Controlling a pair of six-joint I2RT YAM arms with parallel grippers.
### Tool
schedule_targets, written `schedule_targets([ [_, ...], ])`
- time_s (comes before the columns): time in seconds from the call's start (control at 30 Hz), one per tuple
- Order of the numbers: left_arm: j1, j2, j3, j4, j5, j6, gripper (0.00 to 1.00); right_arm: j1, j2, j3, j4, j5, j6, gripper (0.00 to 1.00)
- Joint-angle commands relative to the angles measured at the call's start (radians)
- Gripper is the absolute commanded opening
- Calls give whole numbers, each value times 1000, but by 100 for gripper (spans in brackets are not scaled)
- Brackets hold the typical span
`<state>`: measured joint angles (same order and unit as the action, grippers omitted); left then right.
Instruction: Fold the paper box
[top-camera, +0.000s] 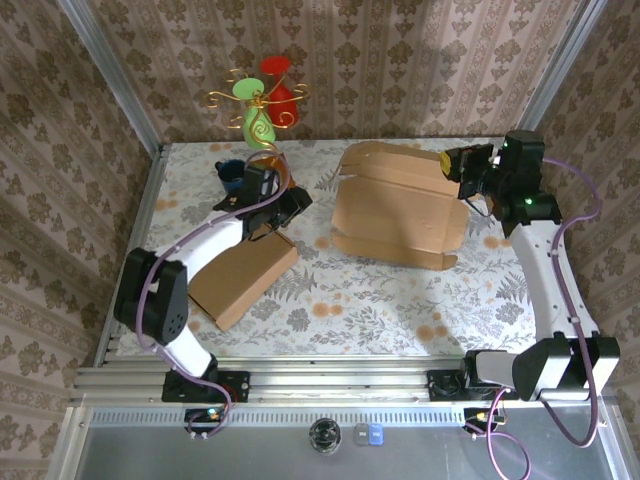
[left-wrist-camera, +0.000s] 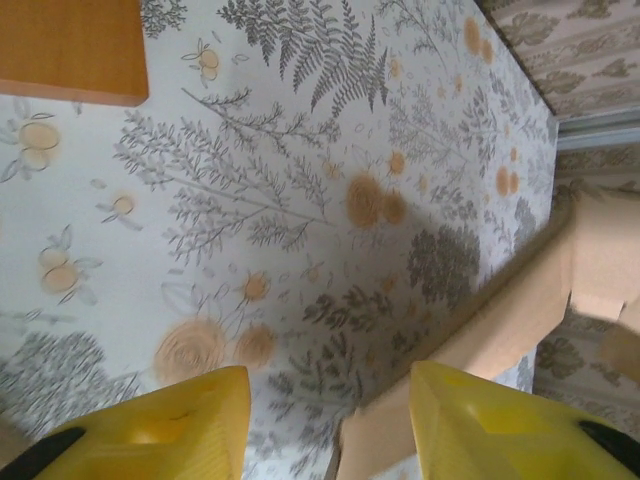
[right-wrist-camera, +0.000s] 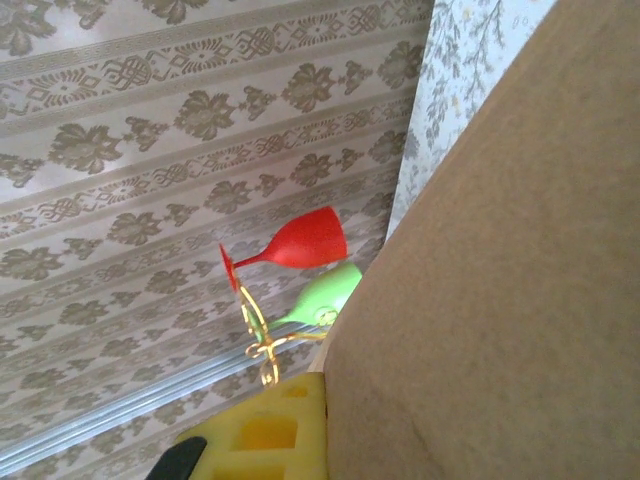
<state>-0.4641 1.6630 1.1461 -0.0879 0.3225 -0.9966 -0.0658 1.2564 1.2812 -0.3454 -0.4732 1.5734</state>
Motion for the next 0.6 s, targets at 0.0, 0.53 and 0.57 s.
schedule_targets([
  [0.0,1,53,36,189,33,-73,51,-6,-27,-24,-27,-43,106,0],
  [0.53,-10,222,0,663,79,-226,57,-15,-61,-67,13,-72,198,0],
  [0.57,-16,228,4,672,81,-227,57,-15,-60,-71,15,-72,199,0],
])
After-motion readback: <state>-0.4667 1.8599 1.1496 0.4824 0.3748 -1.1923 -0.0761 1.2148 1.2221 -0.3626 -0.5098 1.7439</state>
